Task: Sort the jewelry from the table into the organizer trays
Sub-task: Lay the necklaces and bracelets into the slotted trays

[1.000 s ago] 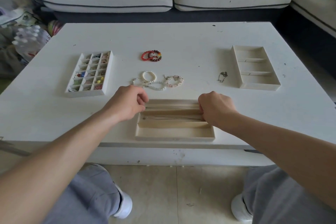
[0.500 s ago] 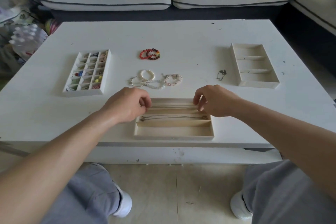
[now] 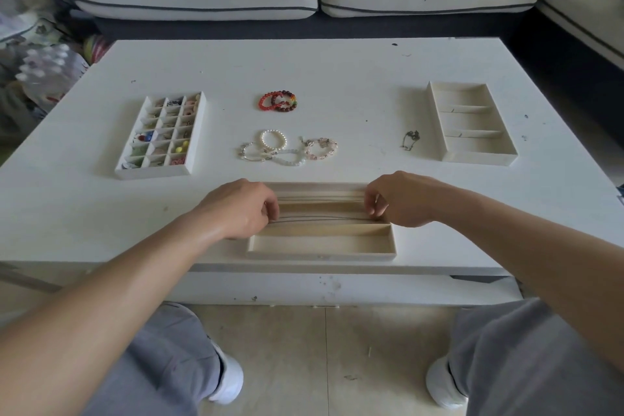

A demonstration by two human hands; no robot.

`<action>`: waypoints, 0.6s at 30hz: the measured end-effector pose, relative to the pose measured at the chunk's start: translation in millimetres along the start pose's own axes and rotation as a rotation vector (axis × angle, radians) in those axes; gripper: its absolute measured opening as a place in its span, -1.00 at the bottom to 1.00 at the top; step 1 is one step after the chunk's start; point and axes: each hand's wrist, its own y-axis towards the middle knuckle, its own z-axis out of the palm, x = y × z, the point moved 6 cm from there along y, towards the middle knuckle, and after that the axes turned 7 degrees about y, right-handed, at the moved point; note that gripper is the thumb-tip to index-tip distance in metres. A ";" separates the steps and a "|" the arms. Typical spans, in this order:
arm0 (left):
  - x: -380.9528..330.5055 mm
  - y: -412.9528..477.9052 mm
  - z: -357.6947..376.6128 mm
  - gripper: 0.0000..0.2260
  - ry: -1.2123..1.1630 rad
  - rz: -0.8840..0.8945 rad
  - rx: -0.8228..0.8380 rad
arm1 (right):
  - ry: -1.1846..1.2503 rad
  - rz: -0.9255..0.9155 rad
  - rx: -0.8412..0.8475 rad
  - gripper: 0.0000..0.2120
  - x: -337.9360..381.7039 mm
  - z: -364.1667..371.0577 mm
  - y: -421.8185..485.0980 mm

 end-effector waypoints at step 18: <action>3.2 3.5 -14.6 -0.82 0.029 -0.009 -0.189 | -0.095 0.031 -0.280 -0.79 -3.2 -15.6 12.3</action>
